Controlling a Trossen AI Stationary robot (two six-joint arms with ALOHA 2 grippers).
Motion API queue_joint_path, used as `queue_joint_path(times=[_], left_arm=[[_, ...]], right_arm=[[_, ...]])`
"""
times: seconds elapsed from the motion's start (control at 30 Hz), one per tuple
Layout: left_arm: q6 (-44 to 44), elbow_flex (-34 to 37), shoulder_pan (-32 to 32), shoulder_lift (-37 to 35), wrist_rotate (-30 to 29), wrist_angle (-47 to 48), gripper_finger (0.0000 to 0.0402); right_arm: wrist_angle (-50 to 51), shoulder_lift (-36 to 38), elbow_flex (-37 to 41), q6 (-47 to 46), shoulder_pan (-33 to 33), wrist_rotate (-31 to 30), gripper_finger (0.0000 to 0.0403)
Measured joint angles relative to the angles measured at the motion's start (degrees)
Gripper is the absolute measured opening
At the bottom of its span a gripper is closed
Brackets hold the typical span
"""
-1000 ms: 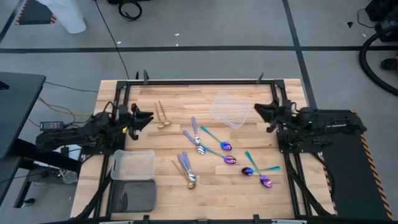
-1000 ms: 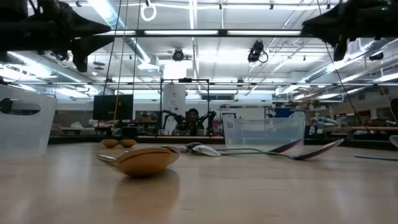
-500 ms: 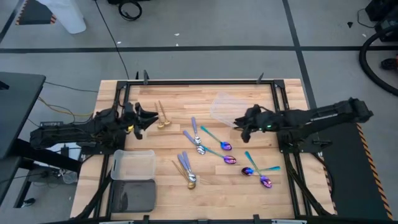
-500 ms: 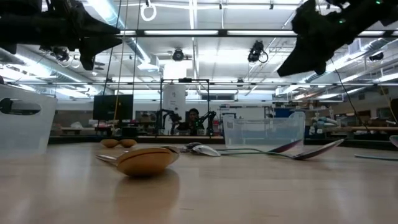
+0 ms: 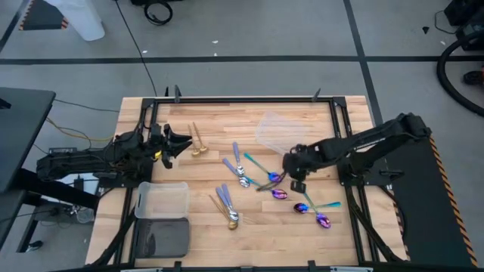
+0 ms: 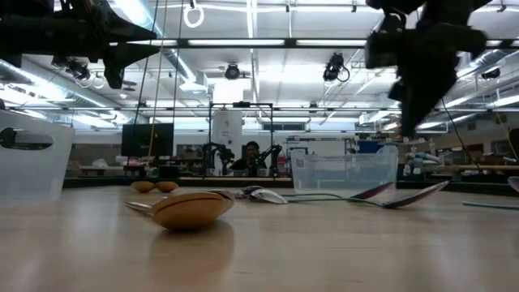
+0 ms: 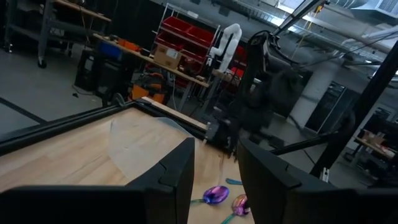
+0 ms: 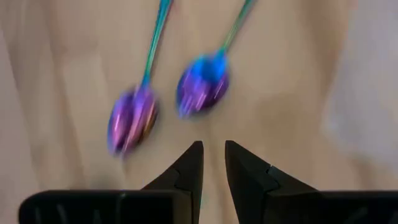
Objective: Sort silverware by color (type)
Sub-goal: Put the blue spoon into the top transparent bin
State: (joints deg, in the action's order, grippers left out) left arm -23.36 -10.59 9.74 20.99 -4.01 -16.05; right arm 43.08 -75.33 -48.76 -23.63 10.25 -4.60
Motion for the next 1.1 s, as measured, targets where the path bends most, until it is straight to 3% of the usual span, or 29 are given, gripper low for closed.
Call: queue_joint_path(times=[0.3, 0.47, 0.73, 1.1], left_arm=[[0.41, 0.01, 0.02, 0.00, -0.01, 0.01, 0.0130], [0.54, 0.02, 0.02, 0.00, -0.02, 0.02, 0.0130], [0.61, 0.02, 0.04, 0.00, -0.02, 0.02, 0.0130], [0.61, 0.02, 0.04, 0.00, -0.02, 0.04, 0.0130]], right_arm=[[10.37, -1.38, -0.06, -13.64, 10.01, 4.82, 0.0127], [10.64, -1.47, 2.02, -13.84, 16.74, 5.94, 0.0154], [7.49, -1.47, 5.15, -14.67, 22.72, 6.29, 0.0144], [-0.70, -2.08, 11.48, -23.21, 26.55, 6.17, 0.0144]])
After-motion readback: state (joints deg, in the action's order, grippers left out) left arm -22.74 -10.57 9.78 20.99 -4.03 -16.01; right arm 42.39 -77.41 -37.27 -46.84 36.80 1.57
